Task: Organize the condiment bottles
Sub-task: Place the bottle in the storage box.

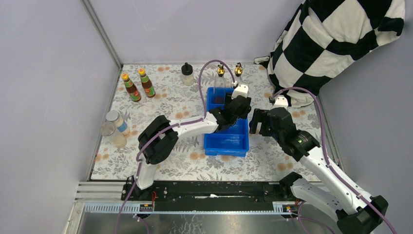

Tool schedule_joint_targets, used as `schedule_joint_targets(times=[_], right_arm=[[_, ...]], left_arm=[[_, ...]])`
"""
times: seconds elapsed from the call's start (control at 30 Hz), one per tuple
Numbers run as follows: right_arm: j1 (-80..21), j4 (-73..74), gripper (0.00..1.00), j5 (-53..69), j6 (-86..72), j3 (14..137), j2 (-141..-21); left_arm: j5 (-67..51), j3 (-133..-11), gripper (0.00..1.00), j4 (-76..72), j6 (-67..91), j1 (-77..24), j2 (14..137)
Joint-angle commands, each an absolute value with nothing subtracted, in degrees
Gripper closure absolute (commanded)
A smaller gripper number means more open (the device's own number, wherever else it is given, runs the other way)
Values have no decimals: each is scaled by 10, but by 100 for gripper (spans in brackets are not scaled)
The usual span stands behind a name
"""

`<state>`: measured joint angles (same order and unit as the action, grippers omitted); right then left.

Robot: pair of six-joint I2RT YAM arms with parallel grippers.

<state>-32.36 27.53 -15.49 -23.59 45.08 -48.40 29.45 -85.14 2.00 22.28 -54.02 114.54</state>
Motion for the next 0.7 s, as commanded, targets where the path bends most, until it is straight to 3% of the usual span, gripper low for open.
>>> schedule_joint_targets(times=[0.0,0.37,0.57,0.67], right_arm=[[-326,264,9,-151,-227,447,-481],[-326,262,9,-150,-228,441,-476],[-326,262,8,-150,-228,442,-476],[-327,263,8,-149,-227,443,-476]], left_arm=[[309,-872,29,-2,232,-544,1171],[329,-884,26,50,243,-545,1168],[322,-889,12,78,243,-545,1143],[313,-885,10,94,241,-550,1116]])
